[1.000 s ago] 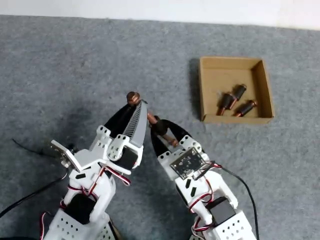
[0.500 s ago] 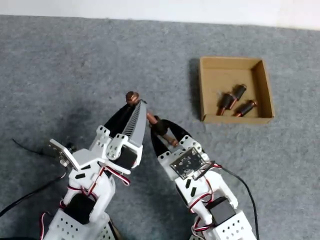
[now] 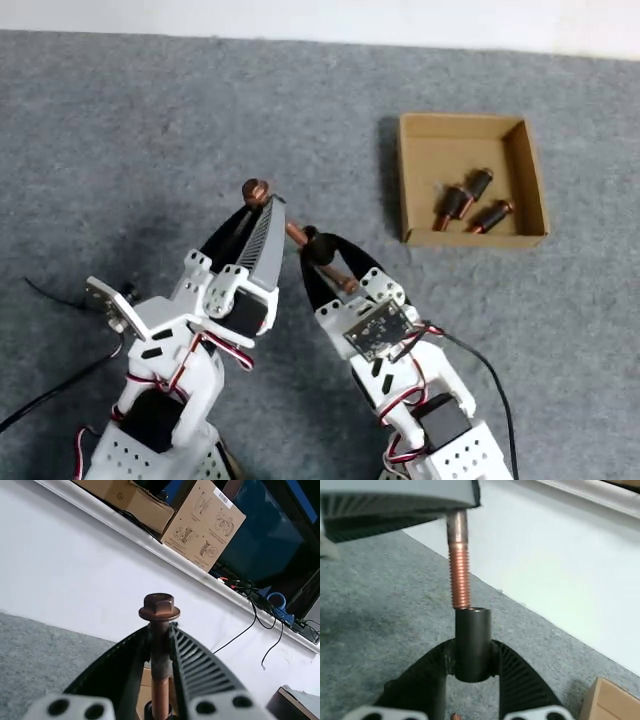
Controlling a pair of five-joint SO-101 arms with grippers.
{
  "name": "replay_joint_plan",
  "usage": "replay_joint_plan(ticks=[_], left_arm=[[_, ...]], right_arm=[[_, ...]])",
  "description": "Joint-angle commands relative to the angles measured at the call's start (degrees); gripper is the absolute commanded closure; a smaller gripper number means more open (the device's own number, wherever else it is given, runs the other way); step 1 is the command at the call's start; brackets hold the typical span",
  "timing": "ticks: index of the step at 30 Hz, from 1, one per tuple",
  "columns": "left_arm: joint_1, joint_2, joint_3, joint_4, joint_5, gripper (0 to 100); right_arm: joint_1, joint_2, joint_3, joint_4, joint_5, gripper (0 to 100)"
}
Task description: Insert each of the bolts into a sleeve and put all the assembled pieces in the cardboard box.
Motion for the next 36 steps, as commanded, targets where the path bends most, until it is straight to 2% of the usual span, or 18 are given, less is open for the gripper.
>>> replay_joint_plan(ticks=[1, 25, 31, 36], left_arm=[[0.2, 1.0, -1.2, 0.5, 0.4, 99], [-0.4, 1.1, -1.5, 0.4, 0.0, 99], [-3.9, 1.0, -1.1, -1.7, 0.2, 99], [-3.6, 1.0, -0.1, -2.2, 0.3, 99]], right_arm=[[-3.5, -1.4, 5.7, -2.8, 0.3, 99.3], [-4.9, -1.4, 5.7, -1.0, 0.4, 99.3], [-5.0, -1.4, 5.7, -0.9, 0.3, 99.3], [-5.0, -1.4, 5.7, -0.8, 0.3, 99.3]])
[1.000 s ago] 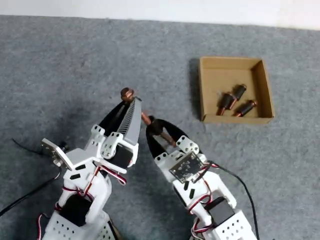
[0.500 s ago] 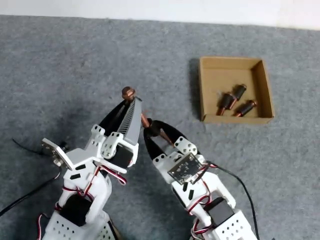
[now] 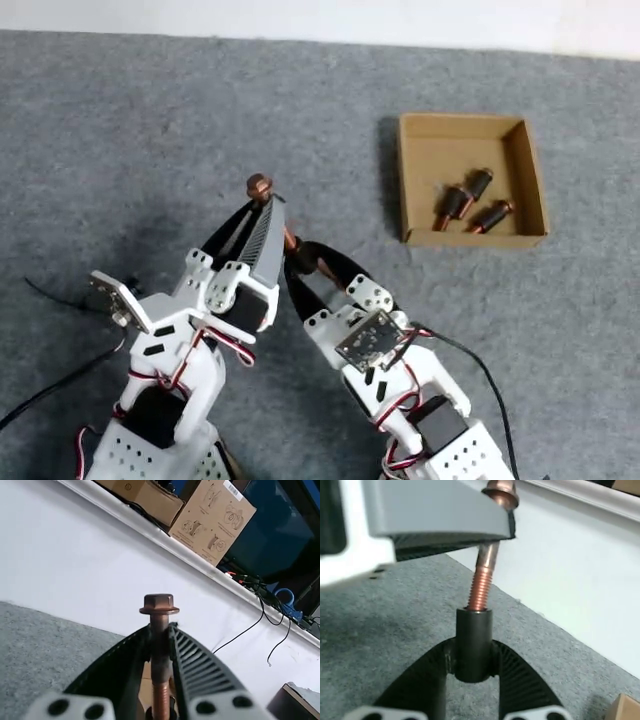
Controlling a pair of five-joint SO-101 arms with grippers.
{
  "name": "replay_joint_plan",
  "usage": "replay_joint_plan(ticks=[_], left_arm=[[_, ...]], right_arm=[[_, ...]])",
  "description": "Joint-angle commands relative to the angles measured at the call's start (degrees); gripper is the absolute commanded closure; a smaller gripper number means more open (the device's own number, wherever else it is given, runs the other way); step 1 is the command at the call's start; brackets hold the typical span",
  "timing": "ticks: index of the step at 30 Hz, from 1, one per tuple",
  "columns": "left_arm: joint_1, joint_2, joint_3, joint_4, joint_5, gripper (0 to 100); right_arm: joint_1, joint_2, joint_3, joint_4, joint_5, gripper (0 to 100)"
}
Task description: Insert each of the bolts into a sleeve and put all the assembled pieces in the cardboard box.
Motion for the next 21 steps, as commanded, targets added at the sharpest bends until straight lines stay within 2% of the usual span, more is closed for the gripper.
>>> replay_joint_plan(ticks=[1, 16, 21], left_arm=[[-0.7, 0.3, 0.3, -1.3, -0.2, 99], [1.5, 0.3, 2.4, -0.9, -0.5, 99], [1.8, -0.2, 2.0, 8.0, -0.5, 99]], right_arm=[[-0.7, -1.3, 5.7, -0.8, 0.3, 99.3], [0.9, -1.3, 5.7, 1.2, 0.2, 99.3], [3.1, -1.3, 5.7, 1.1, 0.2, 99.3]])
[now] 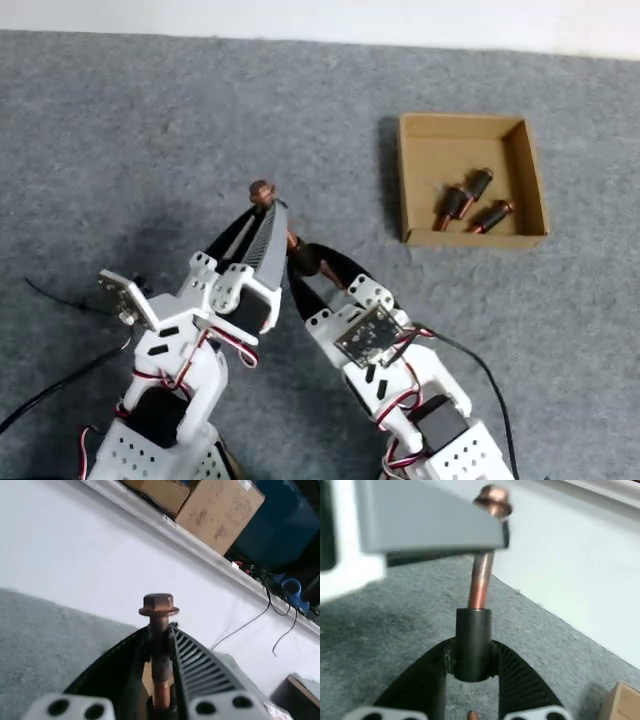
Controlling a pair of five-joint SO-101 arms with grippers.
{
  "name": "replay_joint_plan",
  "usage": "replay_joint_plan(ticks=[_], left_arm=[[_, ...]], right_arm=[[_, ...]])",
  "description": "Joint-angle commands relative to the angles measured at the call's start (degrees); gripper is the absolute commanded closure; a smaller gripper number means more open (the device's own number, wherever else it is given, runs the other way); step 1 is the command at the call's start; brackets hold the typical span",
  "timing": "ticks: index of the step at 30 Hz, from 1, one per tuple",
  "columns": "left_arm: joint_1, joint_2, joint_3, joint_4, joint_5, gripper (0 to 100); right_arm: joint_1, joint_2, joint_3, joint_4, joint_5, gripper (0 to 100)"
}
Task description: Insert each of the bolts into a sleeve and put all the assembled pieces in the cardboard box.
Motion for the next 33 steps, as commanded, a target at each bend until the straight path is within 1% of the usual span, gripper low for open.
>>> replay_joint_plan(ticks=[1, 7, 15, 18, 21, 24, 28, 30, 31, 33], left_arm=[[0.7, 0.5, -0.7, 6.2, -0.6, 99], [0.3, 0.4, 0.8, 8.4, -0.6, 99], [0.7, 0.4, 1.5, 8.4, -1.5, 98], [0.7, 0.4, 1.1, 8.3, -6.6, 89], [0.7, 0.4, 1.3, 8.3, -7.1, 78], [0.3, 0.4, 1.1, 8.3, -7.1, 72], [-2.1, 0.4, 0.7, 8.3, -7.1, 74], [-4.4, 0.4, 0.6, 8.3, -6.9, 75], [-5.8, 0.4, -0.1, 8.3, -6.0, 75], [-9.5, 0.4, -1.2, 8.3, -1.8, 76]], right_arm=[[1.5, -1.4, 5.7, -0.7, 0.3, 99.3], [2.6, -1.3, 5.7, -0.6, 0.3, 99.3], [3.3, -0.8, 5.7, -0.5, 0.3, 99.3], [3.3, -1.3, 5.7, 1.4, 0.3, 99.3], [3.3, -1.3, 5.7, 1.9, 0.3, 99.3], [3.3, -1.3, 5.7, 2.1, 0.3, 99.3], [3.4, -1.3, 5.7, 2.7, 0.3, 99.3], [3.4, -1.3, 5.7, 2.7, 0.3, 99.3], [3.4, -1.3, 5.7, 2.7, 0.3, 99.3], [3.4, -1.3, 5.7, 2.7, 0.3, 99.3]])
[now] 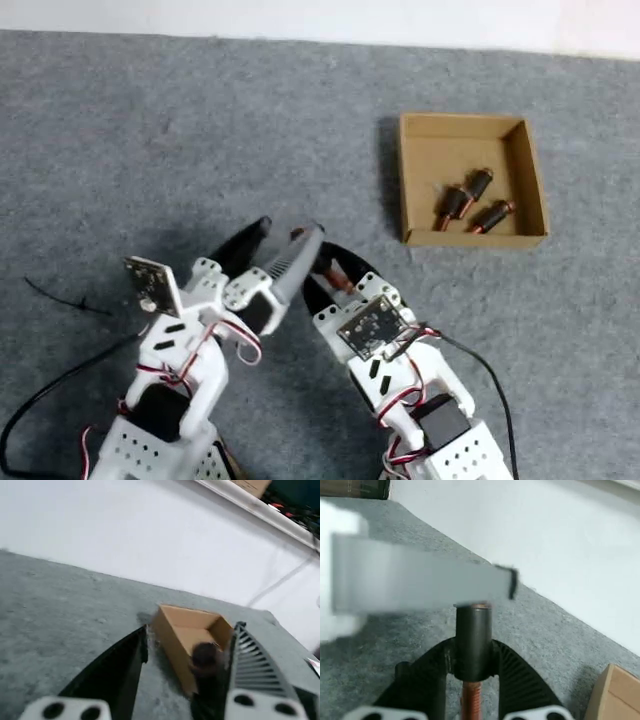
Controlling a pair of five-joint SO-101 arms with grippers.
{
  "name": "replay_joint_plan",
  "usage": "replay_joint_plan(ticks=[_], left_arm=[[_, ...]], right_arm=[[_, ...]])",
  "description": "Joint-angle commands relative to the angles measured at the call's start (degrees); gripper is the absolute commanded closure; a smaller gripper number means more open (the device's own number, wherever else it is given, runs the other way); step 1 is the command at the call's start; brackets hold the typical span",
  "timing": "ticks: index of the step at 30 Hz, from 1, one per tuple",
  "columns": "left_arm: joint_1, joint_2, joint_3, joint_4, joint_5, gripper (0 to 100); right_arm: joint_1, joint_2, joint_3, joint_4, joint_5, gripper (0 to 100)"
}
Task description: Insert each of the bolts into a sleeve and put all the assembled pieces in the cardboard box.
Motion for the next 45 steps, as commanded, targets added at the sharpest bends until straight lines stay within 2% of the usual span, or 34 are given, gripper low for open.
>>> replay_joint_plan(ticks=[1, 4, 6, 11, 14, 17, 22, 27, 29, 32, 34, 36, 41, 45], left_arm=[[-7.7, -0.3, -3.2, 0.2, 7.0, 76], [-12.6, -0.3, -3.8, 0.2, 11.5, 76], [-13.9, -0.3, -3.6, 0.2, 12.0, 76], [-13.9, 0.0, -3.4, 0.2, 7.6, 78], [-13.9, 0.1, -3.4, 0.2, 4.4, 87], [-13.9, -0.2, -3.4, 0.2, -1.2, 99], [-14.2, 0.2, -3.3, 0.2, -10.9, 99], [-13.8, -0.2, 0.8, 0.2, -25.7, 99], [-12.0, 0.5, 1.9, 0.5, -29.9, 99], [-5.7, 3.3, 1.9, 6.6, -33.8, 99], [-2.4, 6.0, 2.2, 4.7, -38.1, 99], [-2.2, 9.0, 2.2, 2.1, -40.6, 99], [-5.8, 16.3, 2.2, -6.8, -40.4, 99], [-7.2, 20.4, 1.9, -10.5, -40.4, 99]], right_arm=[[0.9, -1.2, 5.7, -0.2, 0.3, 99.3], [2.7, -1.2, 5.7, -0.5, 0.3, 99.3], [3.3, -1.2, 5.7, -0.5, 0.3, 99.3], [3.5, -1.2, 5.7, -0.5, 0.3, 99.3], [4.6, -1.2, 5.7, -0.6, 0.3, 99.3], [6.8, -1.2, 5.7, -1.4, 0.2, 99.3], [8.5, -0.7, 5.7, -1.5, 0.2, 99.3], [12.5, -0.7, 5.7, -1.5, 0.2, 99.3], [13.5, -0.7, 5.7, -1.5, 0.2, 99.3], [13.6, -0.7, 5.7, -1.2, -0.6, 99.3], [13.9, -0.7, 5.7, -0.1, -4.0, 99.3], [15.0, -0.7, 5.7, -0.1, -6.8, 99.3], [17.5, -0.7, 5.7, -0.1, -7.0, 99.3], [18.0, -0.7, 5.2, 0.6, -6.0, 99.3]])
